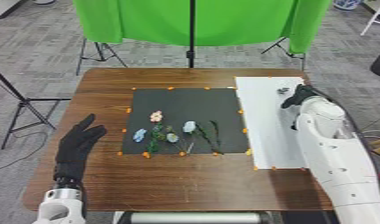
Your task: Arrange flowers
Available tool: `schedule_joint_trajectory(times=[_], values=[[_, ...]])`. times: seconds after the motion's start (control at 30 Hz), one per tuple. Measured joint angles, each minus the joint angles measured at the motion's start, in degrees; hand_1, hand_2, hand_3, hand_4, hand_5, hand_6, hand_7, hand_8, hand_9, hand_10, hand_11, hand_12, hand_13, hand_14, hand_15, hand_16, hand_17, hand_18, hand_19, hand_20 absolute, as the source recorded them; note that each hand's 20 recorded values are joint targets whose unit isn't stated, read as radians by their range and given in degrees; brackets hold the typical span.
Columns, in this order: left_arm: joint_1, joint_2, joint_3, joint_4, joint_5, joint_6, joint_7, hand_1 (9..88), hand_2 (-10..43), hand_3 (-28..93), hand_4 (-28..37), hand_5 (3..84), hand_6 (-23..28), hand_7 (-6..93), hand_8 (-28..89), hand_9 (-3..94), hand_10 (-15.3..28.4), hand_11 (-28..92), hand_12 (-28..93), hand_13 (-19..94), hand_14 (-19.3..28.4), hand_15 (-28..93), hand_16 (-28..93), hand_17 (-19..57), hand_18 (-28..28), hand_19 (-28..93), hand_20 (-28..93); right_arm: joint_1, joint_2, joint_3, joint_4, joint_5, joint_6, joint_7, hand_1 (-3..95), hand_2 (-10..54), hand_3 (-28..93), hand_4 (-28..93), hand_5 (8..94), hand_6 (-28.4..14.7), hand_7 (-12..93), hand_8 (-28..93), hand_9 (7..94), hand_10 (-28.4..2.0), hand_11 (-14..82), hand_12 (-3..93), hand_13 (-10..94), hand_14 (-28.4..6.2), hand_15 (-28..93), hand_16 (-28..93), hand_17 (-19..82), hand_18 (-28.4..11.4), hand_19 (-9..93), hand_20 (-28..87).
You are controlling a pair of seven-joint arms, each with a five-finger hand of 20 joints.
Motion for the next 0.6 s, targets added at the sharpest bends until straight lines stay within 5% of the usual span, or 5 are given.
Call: schedule_joint_trajectory(times=[0.13,0.3,0.6], values=[[0.0,0.00,-0.05,0.00,0.00,-0.01,-0.02,21.0,0.3,65,-24.2,43.1,3.6,9.5,-4,46.9,13.7,21,17,38,16.4,21,7,5.1,14.2,10,26,0.0,-0.2,-1.2,0.5,-0.5,4.5,-0.6,51.9,-9.5,58,-16,60.8,-1.4,15,-6,77.9,-13.2,13.9,17.8,91,-1.8,53,33,63,-8.9,93,49],[0.0,0.00,-0.05,0.00,0.00,-0.01,0.00,21.2,0.4,65,-24.1,43.1,3.6,9.5,-4,46.8,13.7,21,17,38,16.5,20,7,5.1,14.2,10,26,-1.1,-0.1,-3.0,1.1,-1.2,11.3,-2.4,66.9,-9.5,45,-11,75.8,-1.3,18,10,91.7,-8.7,7.4,33.0,94,-1.1,56,33,66,-8.7,93,52],[-0.1,-0.07,0.00,0.04,0.01,-0.01,0.09,21.1,0.3,65,-24.0,43.1,3.6,9.5,-4,46.9,13.7,21,17,38,16.4,21,7,5.0,14.3,10,26,-3.3,2.6,-7.3,-1.4,-1.7,17.6,-4.3,68.0,-9.5,46,-11,78.9,-1.4,19,10,93.2,-8.5,10.1,33.6,94,-0.6,57,31,68,-8.5,93,53]])
